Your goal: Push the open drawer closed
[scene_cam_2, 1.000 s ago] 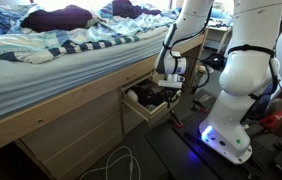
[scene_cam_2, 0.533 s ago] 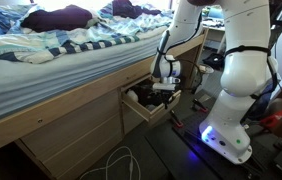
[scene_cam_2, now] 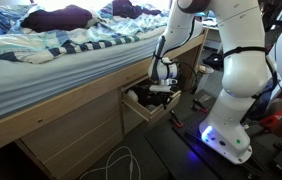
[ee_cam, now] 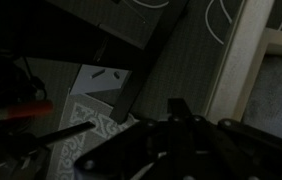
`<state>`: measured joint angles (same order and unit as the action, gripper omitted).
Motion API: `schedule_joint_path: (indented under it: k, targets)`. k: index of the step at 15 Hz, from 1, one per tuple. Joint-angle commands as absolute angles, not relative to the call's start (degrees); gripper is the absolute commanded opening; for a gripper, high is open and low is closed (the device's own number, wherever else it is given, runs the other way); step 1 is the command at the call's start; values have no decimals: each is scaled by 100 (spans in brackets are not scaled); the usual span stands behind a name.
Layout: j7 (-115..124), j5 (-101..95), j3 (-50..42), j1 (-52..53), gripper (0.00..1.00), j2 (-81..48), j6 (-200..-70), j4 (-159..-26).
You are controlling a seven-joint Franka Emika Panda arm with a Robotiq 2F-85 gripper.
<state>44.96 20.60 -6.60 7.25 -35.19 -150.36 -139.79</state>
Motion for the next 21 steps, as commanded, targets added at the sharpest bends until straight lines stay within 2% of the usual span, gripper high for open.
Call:
schedule_joint_path:
  k: [1, 21]
  targets:
    - [4833, 1942, -742, 820, 0, -3530, -15222, -13890]
    - [4879, 1342, -855, 1158, 0, -3470, -15456, -13152]
